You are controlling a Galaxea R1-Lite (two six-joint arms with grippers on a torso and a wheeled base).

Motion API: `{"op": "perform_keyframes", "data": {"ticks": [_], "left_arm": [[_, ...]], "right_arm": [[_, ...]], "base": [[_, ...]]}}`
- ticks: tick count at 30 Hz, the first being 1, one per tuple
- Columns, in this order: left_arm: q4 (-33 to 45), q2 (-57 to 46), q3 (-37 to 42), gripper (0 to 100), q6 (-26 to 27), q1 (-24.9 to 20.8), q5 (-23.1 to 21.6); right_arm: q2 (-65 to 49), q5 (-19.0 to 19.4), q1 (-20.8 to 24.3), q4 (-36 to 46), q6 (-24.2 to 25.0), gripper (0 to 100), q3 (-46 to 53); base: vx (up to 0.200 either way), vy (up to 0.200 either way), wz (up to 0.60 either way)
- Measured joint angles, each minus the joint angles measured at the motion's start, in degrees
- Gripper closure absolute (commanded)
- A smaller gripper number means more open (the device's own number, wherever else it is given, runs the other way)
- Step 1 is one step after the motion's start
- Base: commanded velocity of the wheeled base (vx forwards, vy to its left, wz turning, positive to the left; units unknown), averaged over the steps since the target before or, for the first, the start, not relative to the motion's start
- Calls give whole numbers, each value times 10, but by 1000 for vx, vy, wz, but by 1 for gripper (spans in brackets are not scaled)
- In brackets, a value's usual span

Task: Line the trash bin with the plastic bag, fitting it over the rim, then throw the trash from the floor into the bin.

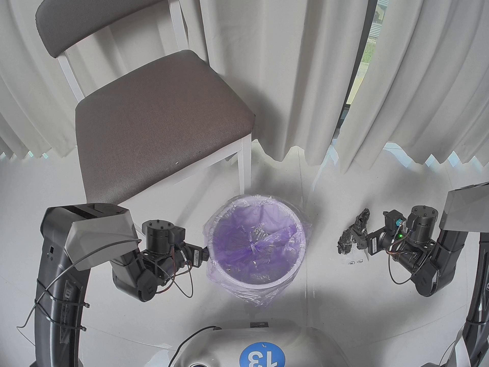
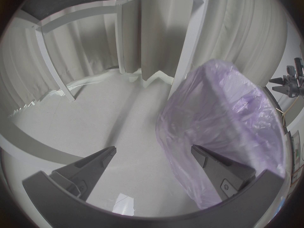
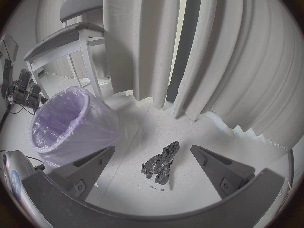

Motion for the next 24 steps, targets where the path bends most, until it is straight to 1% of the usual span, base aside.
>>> {"op": "perform_keyframes", "data": {"ticks": [5, 9, 15, 20, 24], "left_arm": [[13, 27, -38, 0, -4, -9, 36], [1, 24, -20, 0, -34, -7, 40], [-50, -22, 72, 0, -73, 7, 42], [-87, -88, 161, 0, -95, 25, 40], [-101, -142, 209, 0, -103, 40, 41]], "right_arm": [[13, 10, 3, -9, 0, 0, 1], [20, 11, 9, -13, 1, 0, 5], [48, 7, 43, -24, 12, 0, -2], [93, -5, 88, -24, 49, 0, -24], [128, -11, 113, -24, 80, 0, -59]], "base": [[0, 0, 0], [0, 0, 0], [0, 0, 0], [0, 0, 0], [0, 0, 0]]}}
